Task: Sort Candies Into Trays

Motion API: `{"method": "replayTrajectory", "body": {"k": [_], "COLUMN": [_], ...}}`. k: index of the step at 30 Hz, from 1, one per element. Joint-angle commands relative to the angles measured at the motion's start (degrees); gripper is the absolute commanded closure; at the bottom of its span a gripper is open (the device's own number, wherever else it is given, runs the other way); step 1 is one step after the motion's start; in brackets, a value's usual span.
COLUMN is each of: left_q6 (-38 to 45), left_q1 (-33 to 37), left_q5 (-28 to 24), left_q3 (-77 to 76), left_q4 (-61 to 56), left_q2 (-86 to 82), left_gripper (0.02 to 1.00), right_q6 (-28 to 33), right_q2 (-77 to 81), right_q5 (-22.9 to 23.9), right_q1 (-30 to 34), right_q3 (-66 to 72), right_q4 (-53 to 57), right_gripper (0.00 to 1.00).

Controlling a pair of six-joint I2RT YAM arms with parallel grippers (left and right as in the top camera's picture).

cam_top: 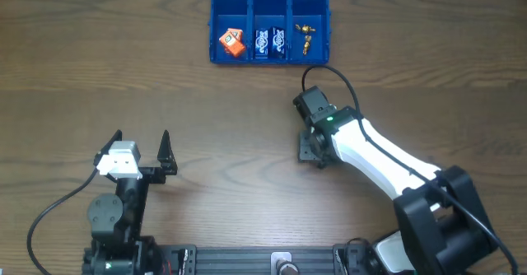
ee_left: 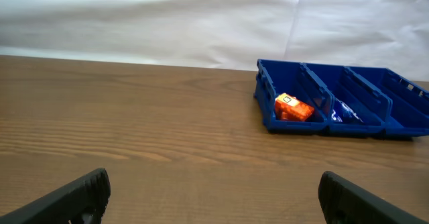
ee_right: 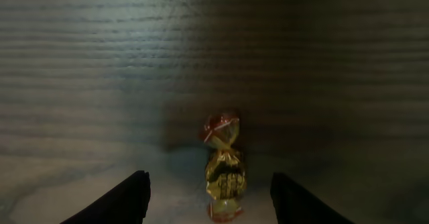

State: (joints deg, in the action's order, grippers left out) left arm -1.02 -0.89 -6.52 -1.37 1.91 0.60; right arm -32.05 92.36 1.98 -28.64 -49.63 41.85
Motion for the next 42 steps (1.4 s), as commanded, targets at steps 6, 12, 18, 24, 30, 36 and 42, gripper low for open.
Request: {"method": "replayTrajectory", "body": {"k": [6,12,18,24,30,36,42], "left_q6": [0.85,0.85,0.85,0.85,0.85,0.85,0.85], "left_q1": [0.22,0.22,0.22,0.22,0.22,0.22,0.22], "left_q5": [-0.76,-0.76,-0.76,-0.76,-0.76,-0.76,-0.76], "left_q3": [1.09,1.09,1.09,1.09,1.09,1.09,1.09], "left_q4": [1.95,1.92,1.92,1.92,1.92,1.92,1.95], "left_q2": [-0.31,-0.31,-0.31,-0.31,-0.31,-0.31,-0.31], "left_gripper": [0.023,0.023,0.023,0.023,0.02,0.02,0.02], "right_q6": [-0.94,-0.76,-0.79,-0.98,0.66,8.5,11.41], "right_q2": [2.51,2.99,3.96,3.93,-1.44,4.0,23.26], "right_q5": [2.43,2.4,2.4,2.34,2.73,9.75,12.39], "right_q1": [1.07,1.07,1.07,1.07,0.85,3.96,8.09], "right_q3": [0.55,0.55,0.55,0.35,-7.91,-39.3,-69.37], "right_q4": [0.48,0.0,-0.68,-0.87,6.14,21.07,25.57], "right_gripper": [0.441,0.524,0.667,0.816,0.849,0.844,0.82]}}
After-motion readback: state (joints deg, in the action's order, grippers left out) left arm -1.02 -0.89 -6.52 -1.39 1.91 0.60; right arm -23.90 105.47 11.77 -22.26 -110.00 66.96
